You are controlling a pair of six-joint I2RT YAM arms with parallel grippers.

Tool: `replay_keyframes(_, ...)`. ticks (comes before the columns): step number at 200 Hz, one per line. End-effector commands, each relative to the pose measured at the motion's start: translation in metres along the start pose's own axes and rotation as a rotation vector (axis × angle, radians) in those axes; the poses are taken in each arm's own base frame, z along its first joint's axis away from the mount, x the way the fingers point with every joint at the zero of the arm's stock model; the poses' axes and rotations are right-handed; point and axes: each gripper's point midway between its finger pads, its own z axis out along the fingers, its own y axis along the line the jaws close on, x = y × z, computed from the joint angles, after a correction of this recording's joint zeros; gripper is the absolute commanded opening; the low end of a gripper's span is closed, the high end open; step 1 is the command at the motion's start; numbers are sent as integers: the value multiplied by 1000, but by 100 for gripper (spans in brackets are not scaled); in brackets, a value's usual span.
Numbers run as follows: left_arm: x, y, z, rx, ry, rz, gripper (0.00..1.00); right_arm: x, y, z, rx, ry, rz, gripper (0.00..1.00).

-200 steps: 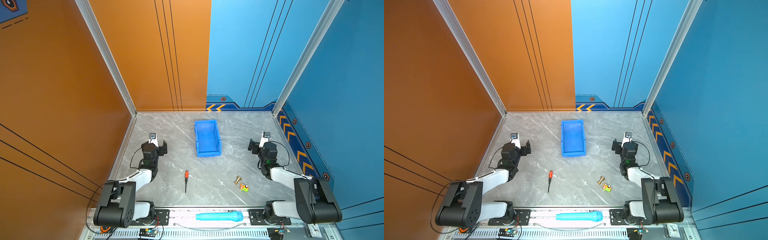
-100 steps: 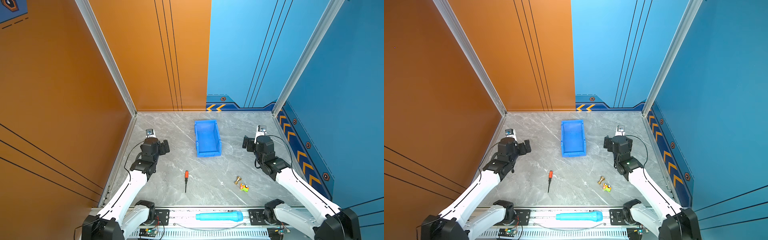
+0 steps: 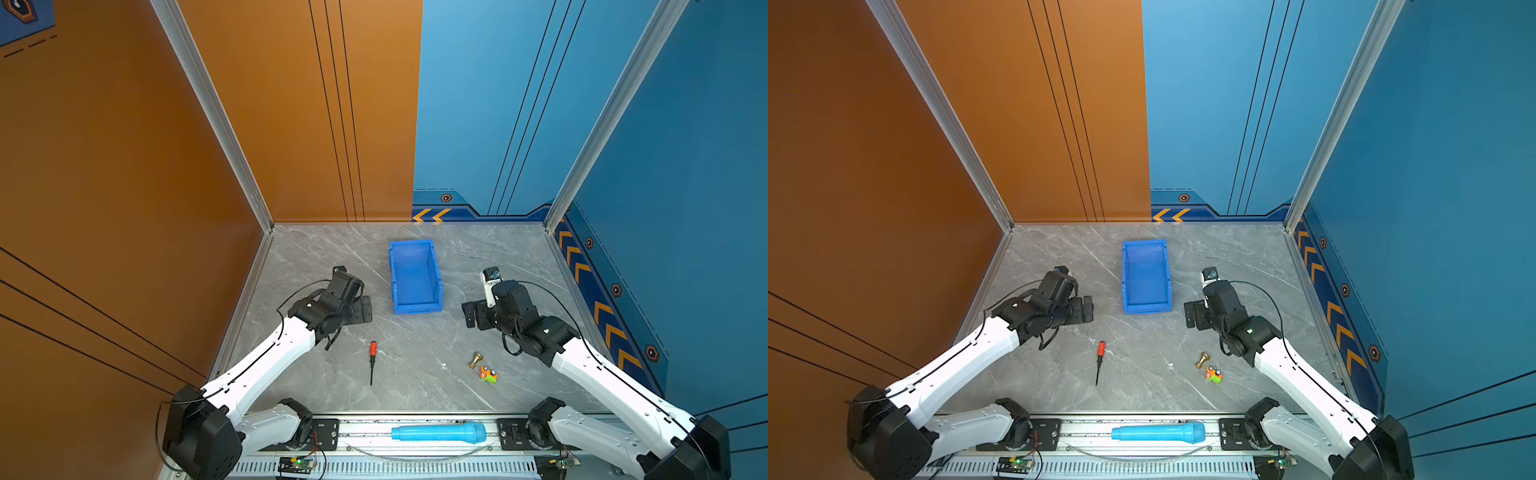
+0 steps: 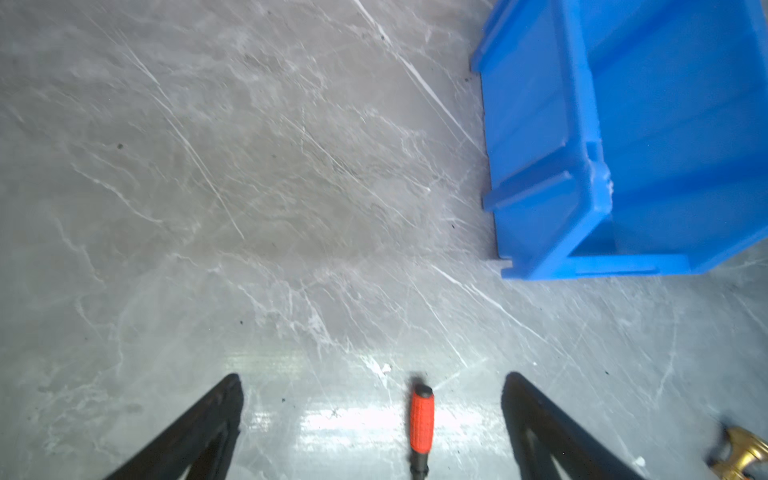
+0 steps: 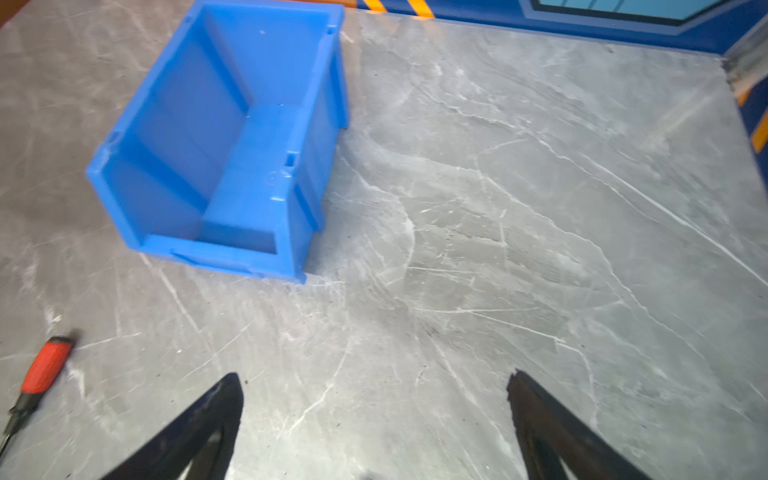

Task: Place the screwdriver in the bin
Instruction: 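Lower the left gripper over the red-handled screwdriver while the right arm reaches toward the bin, then close the left gripper on the screwdriver's red handle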

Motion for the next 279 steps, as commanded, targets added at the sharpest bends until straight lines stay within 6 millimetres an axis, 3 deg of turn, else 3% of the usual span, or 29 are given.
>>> replay_keyframes(1,26,-8,-4,-28,107,-11,98,6,25,-10,-117,21,-56,100)
replay_keyframes(32,45,-26,1,-38,179,26,98,17,48,-17,-202,26,-143,100)
replay_keyframes(72,63,-28,20,-81,263,38,99,23,88,-36,-369,-35,-303,100)
replay_keyframes(105,73,-28,34,-100,307,32,98,19,115,-57,-528,-139,-296,100)
replay_keyframes(151,84,-30,54,-130,357,39,91,41,139,-55,-640,-109,-326,100)
replay_keyframes(208,104,-31,76,-158,413,55,71,46,141,-42,-601,-93,-311,100)
replay_keyframes(279,120,-31,86,-200,445,81,48,43,136,-37,-560,-100,-317,100)
